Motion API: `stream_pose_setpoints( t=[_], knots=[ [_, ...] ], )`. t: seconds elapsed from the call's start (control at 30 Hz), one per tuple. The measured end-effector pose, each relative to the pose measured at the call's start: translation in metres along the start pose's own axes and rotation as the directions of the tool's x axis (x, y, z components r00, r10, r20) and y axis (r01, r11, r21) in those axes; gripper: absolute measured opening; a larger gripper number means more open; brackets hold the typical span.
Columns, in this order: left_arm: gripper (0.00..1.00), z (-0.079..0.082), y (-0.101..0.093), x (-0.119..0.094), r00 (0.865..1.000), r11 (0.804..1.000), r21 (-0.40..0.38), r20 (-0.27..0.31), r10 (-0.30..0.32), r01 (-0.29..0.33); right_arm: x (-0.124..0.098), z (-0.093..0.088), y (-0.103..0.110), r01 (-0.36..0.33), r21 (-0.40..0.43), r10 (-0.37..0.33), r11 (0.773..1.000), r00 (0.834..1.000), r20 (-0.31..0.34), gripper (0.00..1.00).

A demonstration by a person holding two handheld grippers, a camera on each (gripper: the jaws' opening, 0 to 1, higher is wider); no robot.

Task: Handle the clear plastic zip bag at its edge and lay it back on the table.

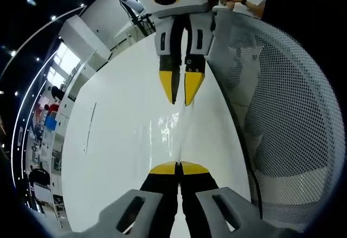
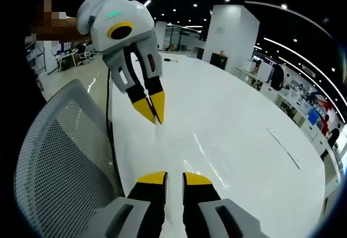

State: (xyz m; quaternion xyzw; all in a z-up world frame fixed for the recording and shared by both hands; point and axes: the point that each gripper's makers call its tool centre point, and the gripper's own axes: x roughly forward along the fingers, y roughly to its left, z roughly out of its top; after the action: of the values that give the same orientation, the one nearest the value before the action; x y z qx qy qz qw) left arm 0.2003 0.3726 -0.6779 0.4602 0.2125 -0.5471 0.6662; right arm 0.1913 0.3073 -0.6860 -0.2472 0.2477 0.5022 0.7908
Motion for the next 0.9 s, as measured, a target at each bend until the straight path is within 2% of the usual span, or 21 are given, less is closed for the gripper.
stream_pose_setpoints(
  t=[0.23, 0.37, 0.5, 0.63, 0.73, 0.9],
  knots=[
    [0.00, 0.011, -0.002, 0.000, 0.999, 1.000, -0.002, 0.042, -0.004, 0.004, 0.004, -0.001, 0.001, -0.004, 0.006, 0.004, 1.000, 1.000, -0.005, 0.05],
    [0.00, 0.009, -0.001, 0.000, 0.999, 1.000, -0.014, 0.043, -0.001, 0.002, 0.006, -0.001, 0.002, -0.006, -0.003, 0.006, 1.000, 1.000, -0.002, 0.00],
    [0.00, 0.010, 0.000, -0.001, 0.999, 1.000, -0.027, 0.053, 0.009, -0.007, 0.006, 0.001, 0.003, -0.004, -0.006, 0.004, 1.000, 1.000, 0.001, 0.00],
    [0.01, 0.016, 0.002, -0.005, 0.996, 0.999, -0.049, 0.085, 0.020, -0.016, 0.006, 0.001, 0.002, -0.002, -0.009, 0.001, 1.000, 1.000, -0.003, 0.00],
    [0.05, 0.024, 0.002, -0.010, 0.992, 0.998, -0.054, 0.123, 0.034, -0.028, 0.005, 0.001, 0.002, -0.001, -0.011, 0.001, 1.000, 1.000, -0.003, 0.00],
    [0.08, 0.038, 0.000, -0.015, 0.986, 0.999, -0.035, 0.164, 0.037, -0.031, 0.006, 0.001, 0.002, -0.001, -0.011, 0.001, 1.000, 1.000, -0.005, 0.00]
  ],
)
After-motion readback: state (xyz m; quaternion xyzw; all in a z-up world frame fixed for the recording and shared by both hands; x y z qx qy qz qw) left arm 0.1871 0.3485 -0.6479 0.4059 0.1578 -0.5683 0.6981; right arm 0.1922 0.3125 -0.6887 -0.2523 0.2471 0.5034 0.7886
